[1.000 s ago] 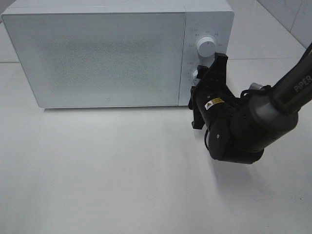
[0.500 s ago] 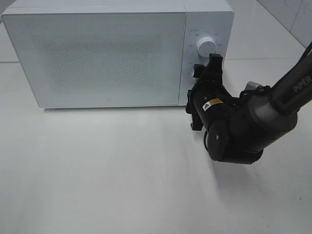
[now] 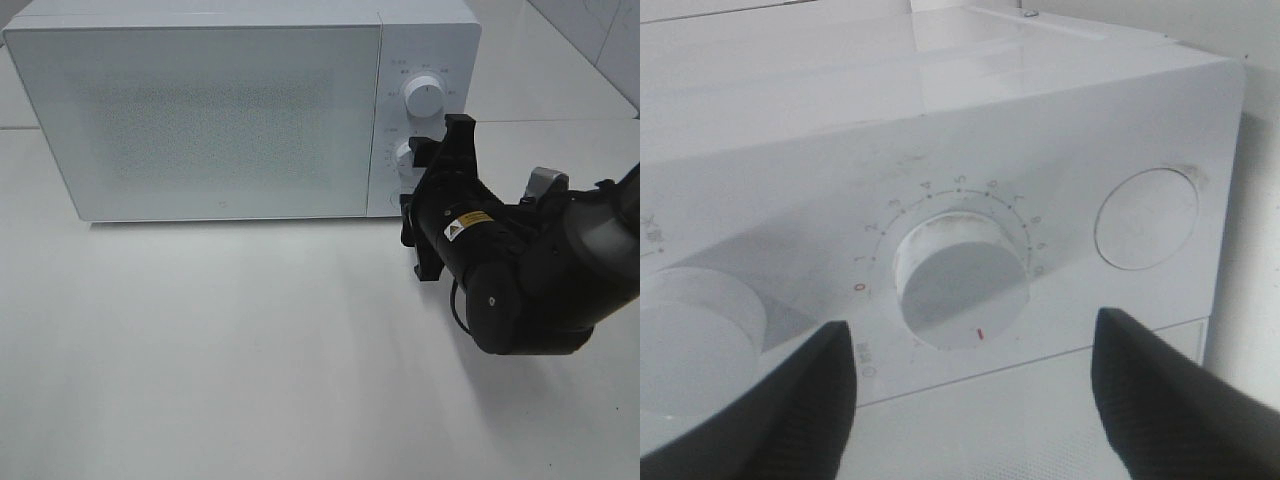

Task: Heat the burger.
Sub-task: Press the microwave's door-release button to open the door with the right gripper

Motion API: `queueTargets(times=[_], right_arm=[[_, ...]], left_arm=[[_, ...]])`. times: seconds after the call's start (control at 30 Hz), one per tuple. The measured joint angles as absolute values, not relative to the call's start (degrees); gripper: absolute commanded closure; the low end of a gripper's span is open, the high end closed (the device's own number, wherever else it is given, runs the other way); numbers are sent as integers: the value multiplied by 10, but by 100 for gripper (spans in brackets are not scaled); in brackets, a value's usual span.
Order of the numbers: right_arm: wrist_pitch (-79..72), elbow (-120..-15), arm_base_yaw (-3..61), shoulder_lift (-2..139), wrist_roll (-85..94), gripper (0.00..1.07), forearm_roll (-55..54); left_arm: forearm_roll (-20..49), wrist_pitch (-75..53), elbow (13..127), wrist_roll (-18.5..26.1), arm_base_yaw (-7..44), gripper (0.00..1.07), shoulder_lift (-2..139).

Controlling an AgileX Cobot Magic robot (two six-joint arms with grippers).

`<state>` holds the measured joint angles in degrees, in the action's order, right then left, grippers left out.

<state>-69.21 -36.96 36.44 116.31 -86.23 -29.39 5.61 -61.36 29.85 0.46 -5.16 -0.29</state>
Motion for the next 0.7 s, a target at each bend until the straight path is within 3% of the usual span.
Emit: queueTargets(times=[0.27,0.53,0.7], right_arm=[[-693,-299,364,1102,-831,44,-279],[-693,-239,364,1015,-688,44,-277],[-561,-234,364,929,-526,44,-277]], left_arm=[[56,-614,299,5,-52,6,-3],[56,-614,299,5,-52,6,-3],[56,-614,299,5,-52,6,-3]])
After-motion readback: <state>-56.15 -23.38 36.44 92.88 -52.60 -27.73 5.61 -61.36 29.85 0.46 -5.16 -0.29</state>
